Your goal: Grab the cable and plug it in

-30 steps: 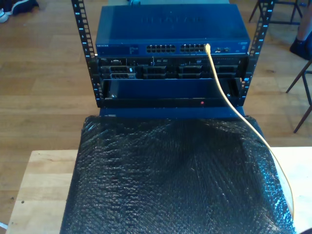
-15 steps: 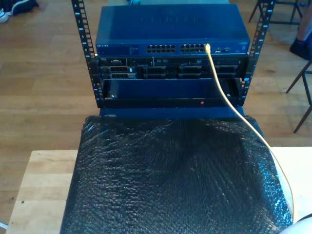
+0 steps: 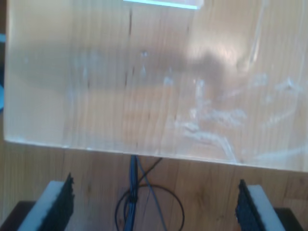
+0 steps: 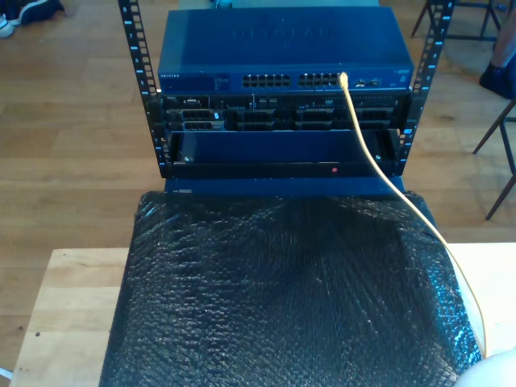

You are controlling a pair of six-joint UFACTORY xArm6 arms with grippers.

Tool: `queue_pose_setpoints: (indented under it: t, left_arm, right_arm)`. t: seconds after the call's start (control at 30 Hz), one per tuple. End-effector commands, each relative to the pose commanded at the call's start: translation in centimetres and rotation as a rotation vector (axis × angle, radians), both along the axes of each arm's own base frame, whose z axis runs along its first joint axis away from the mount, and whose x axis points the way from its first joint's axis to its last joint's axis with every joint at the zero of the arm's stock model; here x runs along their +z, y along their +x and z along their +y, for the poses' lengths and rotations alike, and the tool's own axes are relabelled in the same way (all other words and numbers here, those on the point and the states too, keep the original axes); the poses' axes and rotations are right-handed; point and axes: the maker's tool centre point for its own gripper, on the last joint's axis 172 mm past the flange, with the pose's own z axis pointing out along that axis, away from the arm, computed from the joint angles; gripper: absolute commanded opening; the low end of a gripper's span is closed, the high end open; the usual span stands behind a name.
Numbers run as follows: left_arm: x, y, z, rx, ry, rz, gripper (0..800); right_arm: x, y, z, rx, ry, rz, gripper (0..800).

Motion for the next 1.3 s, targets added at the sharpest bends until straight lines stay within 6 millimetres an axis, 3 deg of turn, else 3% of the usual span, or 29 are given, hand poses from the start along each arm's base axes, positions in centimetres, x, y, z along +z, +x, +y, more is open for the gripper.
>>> queue_pose_setpoints:
  t: [0.1, 0.23, 0.77, 1.3]
  left_arm:
    - [0.0, 0.0, 0.0, 0.0, 0.0, 0.0, 800]
    - [0.0, 0.0, 0.0, 0.0, 0.0, 0.0, 800]
    - [0.0, 0.0, 0.0, 0.0, 0.0, 0.0, 800]
    - [0.0, 0.0, 0.0, 0.0, 0.0, 0.0, 800]
  right_arm:
    - [0.1, 0.0, 0.1, 0.0, -0.006, -0.001, 796]
    - [-1.3, -0.2, 1.6, -0.002, 0.023, 0.003, 796]
    - [-4.1, -0.4, 2.3, 0.0, 0.013, 0.007, 796]
    - [-5.5, -0.5, 3.1, -0.004, 0.025, 0.008, 799]
